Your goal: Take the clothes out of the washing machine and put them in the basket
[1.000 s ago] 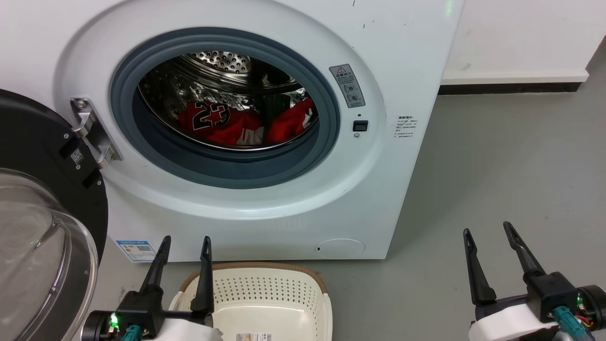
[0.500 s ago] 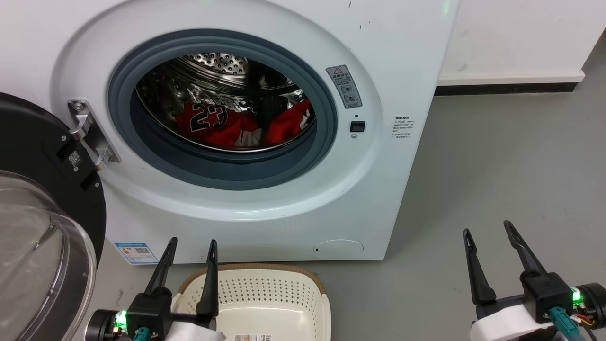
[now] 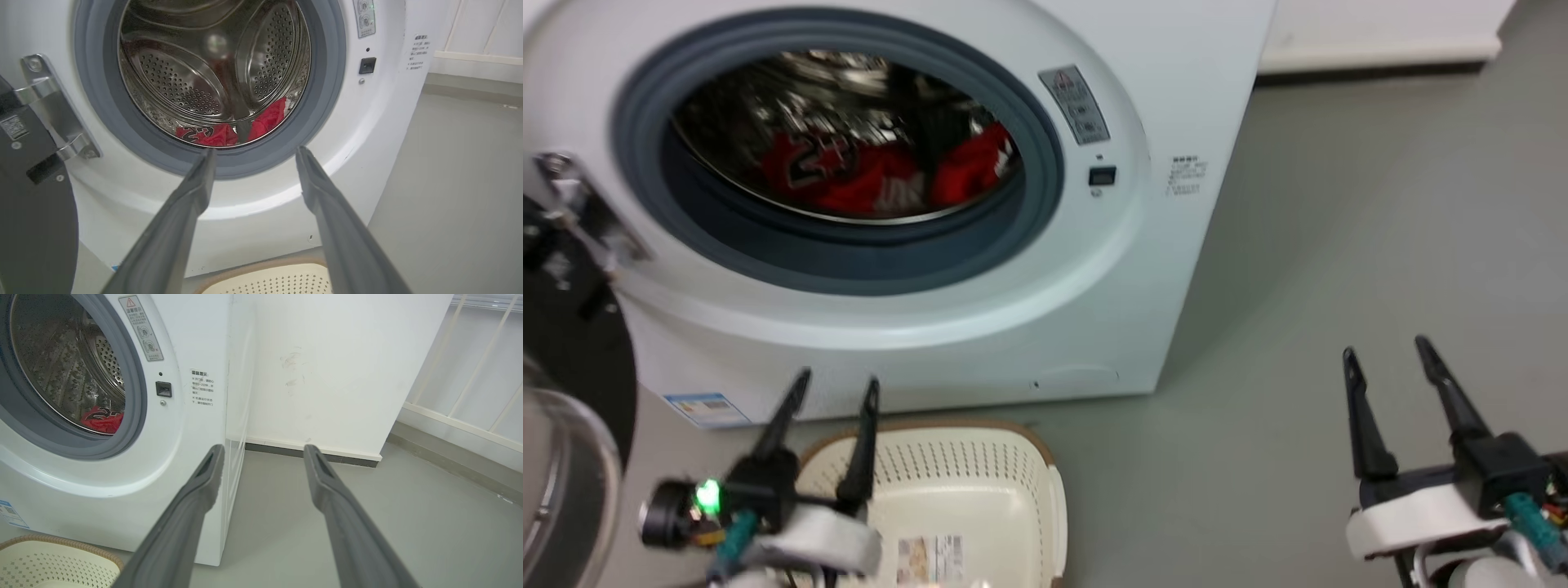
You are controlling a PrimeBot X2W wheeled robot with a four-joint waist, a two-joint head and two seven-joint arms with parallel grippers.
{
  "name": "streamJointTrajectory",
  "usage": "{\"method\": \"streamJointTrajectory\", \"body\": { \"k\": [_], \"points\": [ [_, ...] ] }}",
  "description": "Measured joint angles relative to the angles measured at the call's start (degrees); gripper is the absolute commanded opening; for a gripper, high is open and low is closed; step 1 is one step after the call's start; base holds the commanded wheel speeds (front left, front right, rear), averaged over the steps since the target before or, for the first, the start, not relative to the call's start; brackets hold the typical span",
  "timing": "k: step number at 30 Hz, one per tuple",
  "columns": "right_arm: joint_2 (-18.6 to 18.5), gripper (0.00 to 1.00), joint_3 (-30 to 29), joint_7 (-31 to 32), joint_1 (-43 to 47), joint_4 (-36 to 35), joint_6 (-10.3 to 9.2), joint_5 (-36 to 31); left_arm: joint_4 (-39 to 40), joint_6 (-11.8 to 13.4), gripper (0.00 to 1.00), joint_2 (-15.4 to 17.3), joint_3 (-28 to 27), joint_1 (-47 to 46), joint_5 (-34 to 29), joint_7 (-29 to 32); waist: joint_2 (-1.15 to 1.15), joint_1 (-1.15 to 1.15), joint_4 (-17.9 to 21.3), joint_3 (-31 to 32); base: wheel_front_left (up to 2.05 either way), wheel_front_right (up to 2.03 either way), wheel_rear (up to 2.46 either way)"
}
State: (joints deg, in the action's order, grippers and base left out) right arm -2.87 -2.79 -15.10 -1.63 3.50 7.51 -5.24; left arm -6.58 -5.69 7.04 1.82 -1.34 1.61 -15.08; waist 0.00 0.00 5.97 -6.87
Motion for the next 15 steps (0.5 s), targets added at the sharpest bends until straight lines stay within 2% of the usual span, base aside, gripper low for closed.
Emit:
{"method": "streamJointTrajectory", "body": {
  "k": [7, 10, 15],
  "points": [
    [-0.04, 1.0, 0.42, 0.0, -4.86, -2.15, 0.0, 3.65, -5.61, -0.97, 1.0, 7.88, -2.02, -14.72, -0.21, -0.01, 0.0, 0.01, 3.46, -9.75, 0.0, 0.0, 0.0],
    [-0.05, 1.0, 0.66, 0.0, -6.48, -2.92, 0.0, 5.94, -11.28, -1.36, 1.0, 11.28, -1.72, -22.01, -0.53, 0.0, 0.0, 0.01, 5.26, -14.18, 0.0, 0.0, 0.0],
    [-0.08, 1.0, 1.15, 0.0, -8.9, -4.43, 0.0, 7.92, -19.38, -1.71, 1.0, 17.63, 1.66, -38.75, -0.87, 6.56, 0.0, 0.01, 8.0, -21.43, 0.0, 0.0, 0.0]
  ]
}}
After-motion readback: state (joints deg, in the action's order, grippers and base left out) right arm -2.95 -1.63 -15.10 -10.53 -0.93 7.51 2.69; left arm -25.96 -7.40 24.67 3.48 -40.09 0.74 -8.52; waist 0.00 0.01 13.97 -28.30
